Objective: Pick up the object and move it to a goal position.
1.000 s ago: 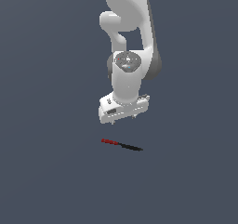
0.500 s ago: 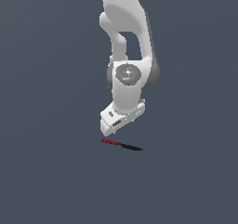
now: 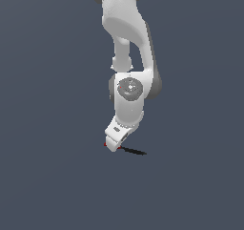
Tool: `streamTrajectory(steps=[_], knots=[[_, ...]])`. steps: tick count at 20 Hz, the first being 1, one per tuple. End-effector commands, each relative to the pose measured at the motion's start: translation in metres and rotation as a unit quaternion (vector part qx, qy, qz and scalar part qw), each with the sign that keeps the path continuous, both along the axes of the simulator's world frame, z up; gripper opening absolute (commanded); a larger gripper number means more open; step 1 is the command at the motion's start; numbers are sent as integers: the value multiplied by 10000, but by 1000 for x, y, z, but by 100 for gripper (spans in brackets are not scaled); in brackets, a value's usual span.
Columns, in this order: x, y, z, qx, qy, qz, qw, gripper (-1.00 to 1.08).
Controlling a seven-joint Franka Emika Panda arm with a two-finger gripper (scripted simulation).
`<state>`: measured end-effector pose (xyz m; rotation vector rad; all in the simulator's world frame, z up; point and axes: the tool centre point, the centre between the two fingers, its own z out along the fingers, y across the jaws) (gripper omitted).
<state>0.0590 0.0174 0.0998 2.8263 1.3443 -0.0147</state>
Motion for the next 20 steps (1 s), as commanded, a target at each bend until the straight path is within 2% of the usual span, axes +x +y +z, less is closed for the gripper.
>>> streamTrajectory(steps=[1,11,20], knots=[[5,-1,-7,9,3,350,9994,100],[19,-3,-30,51,5,1543,9880,100],[25,-5,-41,73,0,2053,9787,100]])
